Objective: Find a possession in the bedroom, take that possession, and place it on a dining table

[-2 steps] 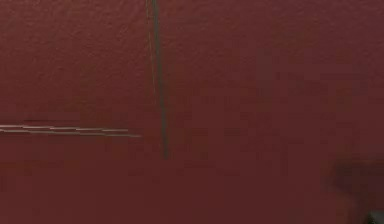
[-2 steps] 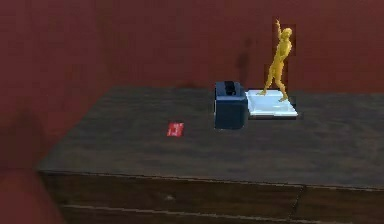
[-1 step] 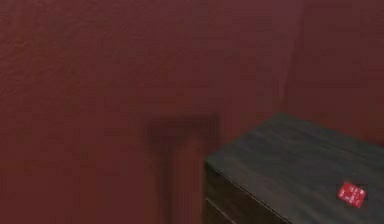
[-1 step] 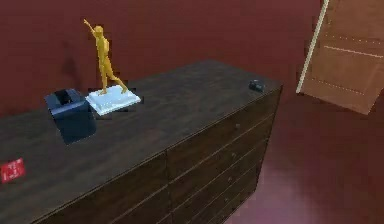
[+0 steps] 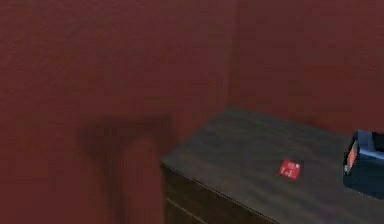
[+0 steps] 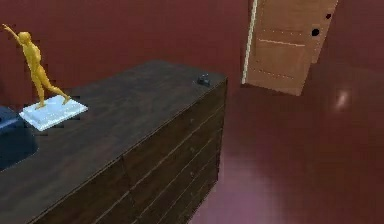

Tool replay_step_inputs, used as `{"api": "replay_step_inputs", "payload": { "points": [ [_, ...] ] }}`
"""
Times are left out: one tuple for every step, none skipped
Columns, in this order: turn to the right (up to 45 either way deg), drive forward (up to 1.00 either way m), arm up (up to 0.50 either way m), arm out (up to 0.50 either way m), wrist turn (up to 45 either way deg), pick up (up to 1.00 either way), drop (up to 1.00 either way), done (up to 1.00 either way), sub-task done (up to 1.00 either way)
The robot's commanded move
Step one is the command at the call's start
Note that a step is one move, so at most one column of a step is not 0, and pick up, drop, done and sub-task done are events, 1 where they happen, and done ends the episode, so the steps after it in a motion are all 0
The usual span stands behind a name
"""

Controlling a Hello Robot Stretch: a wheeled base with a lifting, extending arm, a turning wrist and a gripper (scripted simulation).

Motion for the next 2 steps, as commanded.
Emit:
{"api": "replay_step_inputs", "payload": {
  "points": [
    [0.0,0.15,0.00,0.00,0.0,0.00,0.00,0.00,0.00],
    [-45.0,0.00,0.00,0.00,0.0,0.00,0.00,0.00,0.00]
  ]
}}
